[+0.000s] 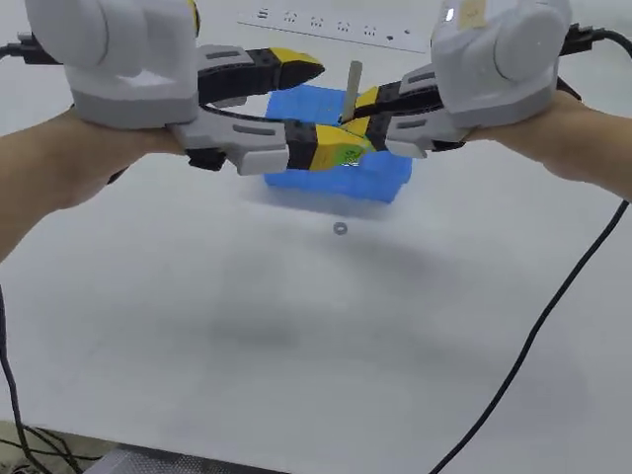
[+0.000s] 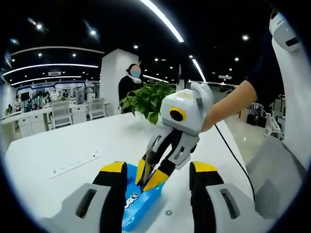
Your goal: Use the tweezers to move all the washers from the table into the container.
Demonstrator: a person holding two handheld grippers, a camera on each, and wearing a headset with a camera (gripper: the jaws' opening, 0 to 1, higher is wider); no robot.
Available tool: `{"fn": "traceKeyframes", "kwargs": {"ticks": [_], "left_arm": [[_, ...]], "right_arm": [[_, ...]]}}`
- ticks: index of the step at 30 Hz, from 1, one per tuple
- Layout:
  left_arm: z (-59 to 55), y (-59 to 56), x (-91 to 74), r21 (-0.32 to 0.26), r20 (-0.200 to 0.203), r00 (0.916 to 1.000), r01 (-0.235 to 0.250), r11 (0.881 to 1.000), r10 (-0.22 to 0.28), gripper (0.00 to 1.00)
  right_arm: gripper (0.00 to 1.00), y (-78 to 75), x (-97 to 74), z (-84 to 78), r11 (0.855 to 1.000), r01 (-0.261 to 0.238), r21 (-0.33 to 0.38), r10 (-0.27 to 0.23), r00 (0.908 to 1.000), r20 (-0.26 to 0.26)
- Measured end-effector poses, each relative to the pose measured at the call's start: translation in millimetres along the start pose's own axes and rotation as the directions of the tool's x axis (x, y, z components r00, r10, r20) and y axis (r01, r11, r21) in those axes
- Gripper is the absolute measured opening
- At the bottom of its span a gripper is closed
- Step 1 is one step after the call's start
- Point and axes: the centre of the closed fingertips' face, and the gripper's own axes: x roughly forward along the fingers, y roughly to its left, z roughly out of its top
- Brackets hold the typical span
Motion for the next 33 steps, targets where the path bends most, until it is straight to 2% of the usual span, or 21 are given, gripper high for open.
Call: {"fn": "traceKeyframes", "kwargs": {"ticks": [3, 5, 7, 9, 14, 21, 22, 23, 26, 31, 33], "left_arm": [[9.3, 1.0, 4.8, 0.022, 0.023, 0.9995, 0.023, 1.000, -0.023, 0.50], [12.3, 1.8, 6.6, 0.043, 0.018, 0.9991, 0.038, 0.998, -0.039, 0.44], [11.3, 0.9, 7.8, 0.049, 0.000, 0.9982, 0.060, 0.997, -0.060, 0.30], [7.7, 1.6, 9.2, 0.071, -0.030, 0.9974, 0.068, 0.995, -0.066, 0.24], [6.7, -2.7, 9.9, 0.068, -0.047, 0.9935, 0.107, 0.992, -0.104, 0.20], [6.2, -5.5, 7.9, 0.083, -0.075, 0.9903, 0.123, 0.989, -0.117, 0.14], [6.4, -5.4, 7.2, 0.094, -0.080, 0.9902, 0.122, 0.988, -0.115, 0.13], [6.9, -1.4, 6.3, 0.148, -0.090, 0.9913, 0.109, 0.983, -0.096, 0.08], [5.2, -2.4, 6.1, 0.131, -0.099, 0.9880, 0.131, 0.983, -0.119, 0.08], [3.5, -0.7, 7.9, 0.175, -0.120, 0.9877, 0.121, 0.977, -0.101, 0.05], [4.6, -0.6, 9.5, 0.197, -0.115, 0.9885, 0.119, 0.973, -0.097, 0.05]], "right_arm": [[0.08, 0.8, -0.3, 0.3, 1.000, -0.007, -0.006, 0.007, 1.0000, 0.002], [0.08, 2.8, -0.9, 1.0, 1.000, -0.011, -0.011, 0.012, 0.9999, 0.001], [0.08, 5.1, -1.8, 2.5, 1.000, -0.017, -0.014, 0.017, 0.9998, 0.004], [0.09, 6.2, -2.7, 3.6, 1.000, -0.018, -0.016, 0.018, 0.9998, 0.005], [0.09, 9.6, -5.4, 7.4, 1.000, -0.023, -0.017, 0.023, 0.9997, 0.010], [0.09, 14.6, -6.1, 7.6, 0.999, -0.042, -0.032, 0.042, 0.9991, 0.007], [0.09, 15.5, -6.4, 7.4, 0.999, -0.043, -0.033, 0.044, 0.9990, 0.006], [0.09, 17.1, -6.5, 7.7, 0.998, -0.048, -0.037, 0.048, 0.9988, 0.006], [0.09, 17.9, -5.8, 7.9, 0.998, -0.053, -0.035, 0.054, 0.9985, 0.009], [0.10, 19.6, -6.7, 7.5, 0.997, -0.053, -0.050, 0.053, 0.9986, 0.001], [0.10, 19.3, -7.9, 8.7, 0.998, -0.050, -0.045, 0.050, 0.9987, 0.007]]}}
